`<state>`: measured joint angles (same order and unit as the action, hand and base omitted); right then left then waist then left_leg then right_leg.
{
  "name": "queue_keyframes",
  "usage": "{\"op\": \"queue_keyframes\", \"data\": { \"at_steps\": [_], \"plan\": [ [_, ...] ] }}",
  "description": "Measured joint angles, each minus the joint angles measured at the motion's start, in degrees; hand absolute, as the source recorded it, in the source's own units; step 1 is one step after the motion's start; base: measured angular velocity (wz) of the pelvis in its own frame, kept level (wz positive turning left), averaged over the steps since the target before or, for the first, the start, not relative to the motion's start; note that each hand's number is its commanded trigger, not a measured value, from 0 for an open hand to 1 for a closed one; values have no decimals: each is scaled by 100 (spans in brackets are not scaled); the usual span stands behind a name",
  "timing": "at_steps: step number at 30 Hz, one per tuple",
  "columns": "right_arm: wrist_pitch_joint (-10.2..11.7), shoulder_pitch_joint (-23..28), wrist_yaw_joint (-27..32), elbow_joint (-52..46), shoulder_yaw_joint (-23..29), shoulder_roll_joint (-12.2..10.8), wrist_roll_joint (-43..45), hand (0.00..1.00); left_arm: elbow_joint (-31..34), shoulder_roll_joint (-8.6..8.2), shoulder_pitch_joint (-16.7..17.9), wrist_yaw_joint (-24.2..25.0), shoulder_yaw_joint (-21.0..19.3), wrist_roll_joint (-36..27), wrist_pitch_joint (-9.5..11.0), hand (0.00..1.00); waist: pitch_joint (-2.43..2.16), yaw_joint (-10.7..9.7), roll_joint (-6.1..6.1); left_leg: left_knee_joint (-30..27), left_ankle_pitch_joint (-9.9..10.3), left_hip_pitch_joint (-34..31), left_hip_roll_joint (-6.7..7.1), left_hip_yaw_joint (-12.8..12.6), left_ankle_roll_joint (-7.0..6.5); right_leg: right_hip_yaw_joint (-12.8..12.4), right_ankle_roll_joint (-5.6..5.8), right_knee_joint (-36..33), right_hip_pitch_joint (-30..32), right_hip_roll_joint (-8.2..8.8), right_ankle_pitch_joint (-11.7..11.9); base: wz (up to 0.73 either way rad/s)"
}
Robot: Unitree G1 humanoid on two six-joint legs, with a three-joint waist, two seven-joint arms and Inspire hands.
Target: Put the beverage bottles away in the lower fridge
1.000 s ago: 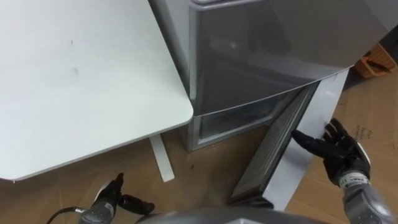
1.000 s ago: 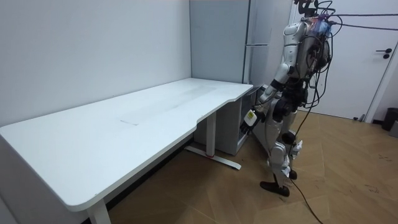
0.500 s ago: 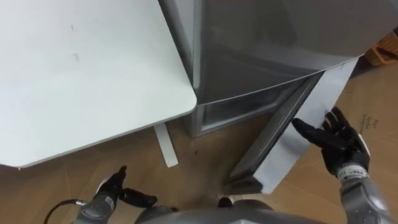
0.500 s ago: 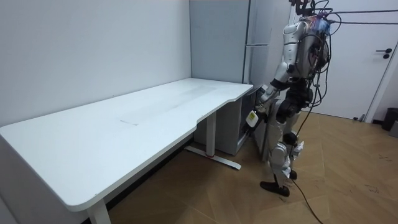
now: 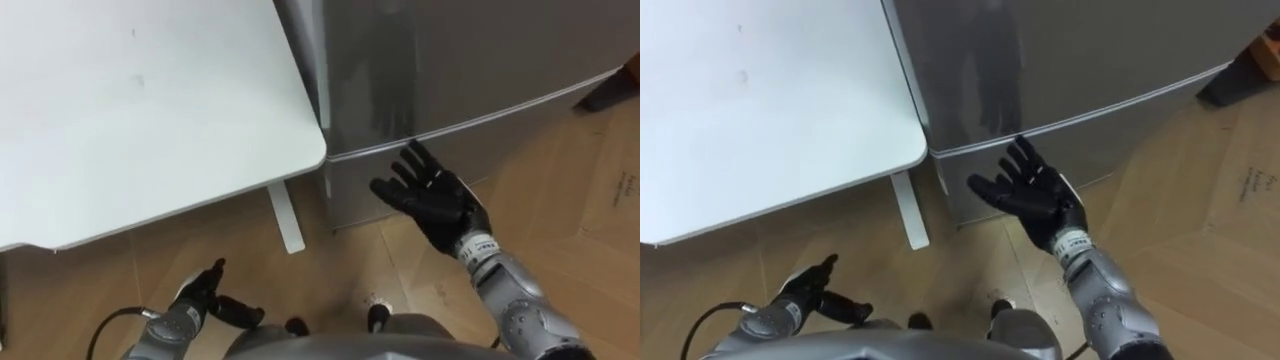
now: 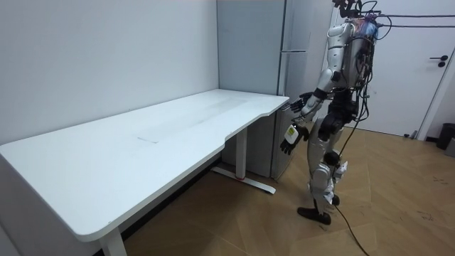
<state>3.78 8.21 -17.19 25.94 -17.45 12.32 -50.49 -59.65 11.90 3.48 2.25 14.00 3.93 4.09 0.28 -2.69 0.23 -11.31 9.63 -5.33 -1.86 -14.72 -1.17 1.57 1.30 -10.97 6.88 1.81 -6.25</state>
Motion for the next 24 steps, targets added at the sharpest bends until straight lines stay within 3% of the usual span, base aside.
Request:
{"op": "queue_keyframes", "data": {
  "at_steps": [2,4,8,12,14,18,24],
  "plan": [
    [-34,12,-9,-70,-64,89,12,0,2,-22,-11,-51,50,4,1,0,-15,8,-27,4,0,3,6,17,0,17,0,22,-18,3,0,8],
    [-137,48,5,-190,-99,156,13,0,12,-37,10,-49,51,2,-1,0,-7,12,-41,21,1,49,10,55,0,50,3,54,-91,4,-3,7],
    [-145,60,0,-209,-137,279,295,0,59,-36,31,-27,22,1,-5,0,7,73,-74,56,1,151,15,54,3,53,3,68,-180,4,-24,1],
    [-120,80,-78,60,-32,212,704,0,132,-37,112,-8,-85,4,-24,0,19,99,-166,104,9,309,21,89,15,94,7,159,-384,3,-31,4],
    [-97,67,-94,397,1,183,1092,0,243,-39,161,-17,-105,-1,-32,0,-17,106,-228,108,10,318,30,127,15,116,8,236,-440,5,-30,14],
    [-142,57,-60,1792,-6,45,1636,0,223,-66,297,-72,-242,-203,-27,0,-25,174,-329,191,27,512,55,238,26,225,20,330,-704,18,-50,13],
    [-220,-30,-5,3454,335,-49,2659,0,63,-121,395,-67,-711,-212,-19,0,-17,153,-348,178,42,471,77,442,38,450,27,325,-782,51,-121,18]
  ]
}}
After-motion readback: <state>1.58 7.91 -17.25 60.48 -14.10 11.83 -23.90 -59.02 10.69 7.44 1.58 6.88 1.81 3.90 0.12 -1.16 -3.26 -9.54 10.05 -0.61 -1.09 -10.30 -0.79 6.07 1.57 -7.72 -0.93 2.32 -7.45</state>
